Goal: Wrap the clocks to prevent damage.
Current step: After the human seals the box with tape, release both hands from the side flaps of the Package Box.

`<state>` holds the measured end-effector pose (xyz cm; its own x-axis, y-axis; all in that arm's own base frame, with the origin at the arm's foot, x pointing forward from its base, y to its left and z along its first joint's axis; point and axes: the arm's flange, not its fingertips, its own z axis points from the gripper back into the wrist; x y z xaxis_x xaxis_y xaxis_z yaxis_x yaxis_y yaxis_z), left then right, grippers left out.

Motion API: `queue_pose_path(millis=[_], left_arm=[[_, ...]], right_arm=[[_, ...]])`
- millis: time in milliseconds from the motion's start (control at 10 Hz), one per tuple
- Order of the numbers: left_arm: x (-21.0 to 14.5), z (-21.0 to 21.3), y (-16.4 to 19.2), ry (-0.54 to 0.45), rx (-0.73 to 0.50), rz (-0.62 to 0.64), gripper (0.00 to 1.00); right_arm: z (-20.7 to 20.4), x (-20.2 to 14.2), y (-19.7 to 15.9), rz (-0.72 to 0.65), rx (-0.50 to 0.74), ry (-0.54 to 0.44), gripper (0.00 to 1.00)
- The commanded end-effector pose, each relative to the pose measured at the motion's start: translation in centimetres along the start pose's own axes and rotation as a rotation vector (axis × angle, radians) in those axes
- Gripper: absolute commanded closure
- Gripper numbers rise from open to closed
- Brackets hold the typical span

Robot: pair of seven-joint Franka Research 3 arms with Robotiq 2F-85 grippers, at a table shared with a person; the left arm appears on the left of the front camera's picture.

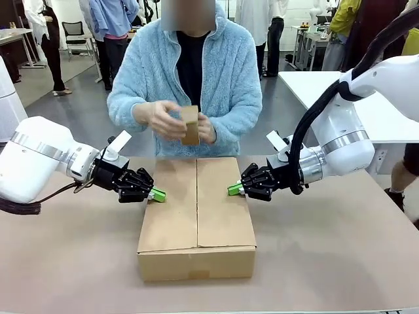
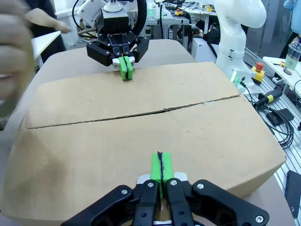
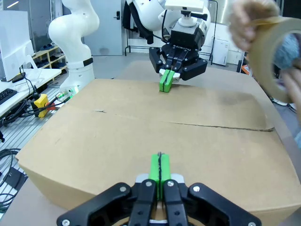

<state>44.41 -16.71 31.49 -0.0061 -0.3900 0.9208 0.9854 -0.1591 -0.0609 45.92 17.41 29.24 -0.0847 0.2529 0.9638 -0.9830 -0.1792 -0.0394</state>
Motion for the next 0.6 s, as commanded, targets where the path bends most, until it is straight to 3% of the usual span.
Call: queue_pose_path(millis=[0, 500], left_arm=[[-0.22, -0.23, -0.03, 0.012, 0.007, -0.013, 1.0], [-0.22, -0.23, -0.03, 0.012, 0.007, -0.013, 1.0]], right_arm=[[-0.17, -0.23, -0.01, -0.004, -0.003, 0.008, 0.99], [-0.17, -0.23, -0.01, -0.004, -0.003, 0.008, 0.99]])
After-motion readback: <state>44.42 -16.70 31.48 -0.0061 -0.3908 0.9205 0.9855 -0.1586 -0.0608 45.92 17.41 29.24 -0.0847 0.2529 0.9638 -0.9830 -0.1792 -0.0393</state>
